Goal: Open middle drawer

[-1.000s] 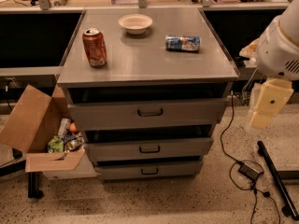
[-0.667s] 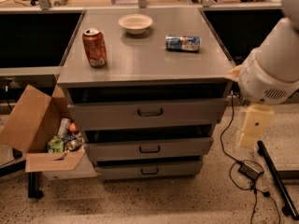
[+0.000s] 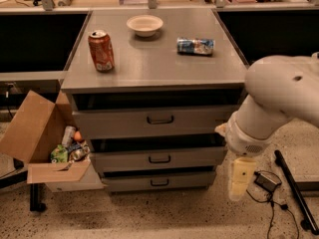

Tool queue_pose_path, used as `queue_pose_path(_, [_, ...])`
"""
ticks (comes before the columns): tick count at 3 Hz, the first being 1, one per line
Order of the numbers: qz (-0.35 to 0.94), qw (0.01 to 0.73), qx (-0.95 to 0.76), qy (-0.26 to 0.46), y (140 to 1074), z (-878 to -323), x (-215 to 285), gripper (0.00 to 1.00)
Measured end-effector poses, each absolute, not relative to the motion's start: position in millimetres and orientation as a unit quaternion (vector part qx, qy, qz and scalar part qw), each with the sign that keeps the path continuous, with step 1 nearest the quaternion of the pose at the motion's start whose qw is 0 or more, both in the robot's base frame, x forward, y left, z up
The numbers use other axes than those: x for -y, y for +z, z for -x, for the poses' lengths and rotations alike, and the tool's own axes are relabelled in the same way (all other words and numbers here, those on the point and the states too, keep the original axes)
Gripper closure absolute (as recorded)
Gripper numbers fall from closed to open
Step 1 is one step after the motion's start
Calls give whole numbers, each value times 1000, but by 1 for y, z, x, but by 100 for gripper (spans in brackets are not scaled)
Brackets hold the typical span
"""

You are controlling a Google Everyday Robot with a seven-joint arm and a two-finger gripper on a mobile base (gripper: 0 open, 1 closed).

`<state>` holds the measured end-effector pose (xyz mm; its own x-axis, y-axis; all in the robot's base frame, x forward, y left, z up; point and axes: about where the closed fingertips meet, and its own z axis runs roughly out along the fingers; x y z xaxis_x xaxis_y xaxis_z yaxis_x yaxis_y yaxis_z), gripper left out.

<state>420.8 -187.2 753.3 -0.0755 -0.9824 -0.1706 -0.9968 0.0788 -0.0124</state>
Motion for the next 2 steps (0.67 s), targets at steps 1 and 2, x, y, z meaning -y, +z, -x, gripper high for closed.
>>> queue_pose_path(1, [673, 35, -731, 105, 690, -414, 180, 0])
queue_pose_path(2, [673, 35, -731, 105, 689, -414, 180, 0])
